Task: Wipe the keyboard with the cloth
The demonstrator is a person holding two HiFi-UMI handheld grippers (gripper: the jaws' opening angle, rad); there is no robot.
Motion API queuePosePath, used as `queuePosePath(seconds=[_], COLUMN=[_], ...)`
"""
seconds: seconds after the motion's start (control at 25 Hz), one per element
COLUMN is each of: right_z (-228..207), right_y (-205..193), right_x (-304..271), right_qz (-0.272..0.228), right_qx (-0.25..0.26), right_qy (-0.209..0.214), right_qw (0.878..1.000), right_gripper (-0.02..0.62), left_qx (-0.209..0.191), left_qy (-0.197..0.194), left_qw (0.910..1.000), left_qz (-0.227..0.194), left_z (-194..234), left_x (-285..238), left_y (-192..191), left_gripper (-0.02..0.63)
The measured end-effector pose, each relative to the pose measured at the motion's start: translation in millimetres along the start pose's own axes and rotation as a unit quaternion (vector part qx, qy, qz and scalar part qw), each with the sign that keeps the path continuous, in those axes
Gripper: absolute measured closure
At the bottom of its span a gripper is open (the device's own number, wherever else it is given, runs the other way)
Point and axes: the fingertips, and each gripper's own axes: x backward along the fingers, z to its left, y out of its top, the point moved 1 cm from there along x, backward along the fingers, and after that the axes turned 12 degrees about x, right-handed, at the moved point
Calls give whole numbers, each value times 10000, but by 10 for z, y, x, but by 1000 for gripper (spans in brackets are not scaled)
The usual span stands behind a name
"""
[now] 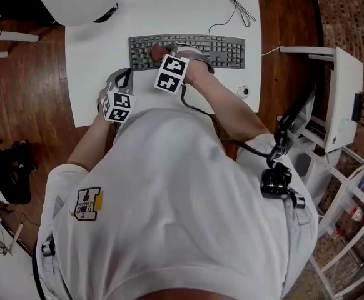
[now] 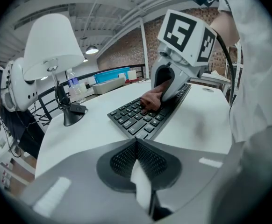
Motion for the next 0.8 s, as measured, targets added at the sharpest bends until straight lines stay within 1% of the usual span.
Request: queuePosePath(seconds=[0.2,0.36,0.48,0.64,0.72,0.8], right_z=[-75,-105,-130,-122,-99,-87], right_y=[-700,-1353,-1878,-2566,-2851,-3037], right_x=[52,133,184,285,331,366], right_qz=[359,717,1030,1462,1649,1783], right_qx=[-695,-1331,-1764,-2353,-2601,-2750], right_qy=[-95,-203,-280,-405,-450,-484], right_qw=[9969,9883,9785,9600,9503,9435], right_gripper=[494,494,494,494,494,494], left_qx=[-8,10,-19,-72,-86,-102], left_qy=[12,49,57,50,46,40], left_qw=[10000,10000,10000,9999,9999,9999], left_qz=[27,17,50,91,110,122], left_z=[15,23,20,0,-5,1], left_x=[-3,15,-7,-7,-2,-2], left_y=[-13,-14,-2,4,-3,-4], left_gripper=[606,606,606,606,606,606])
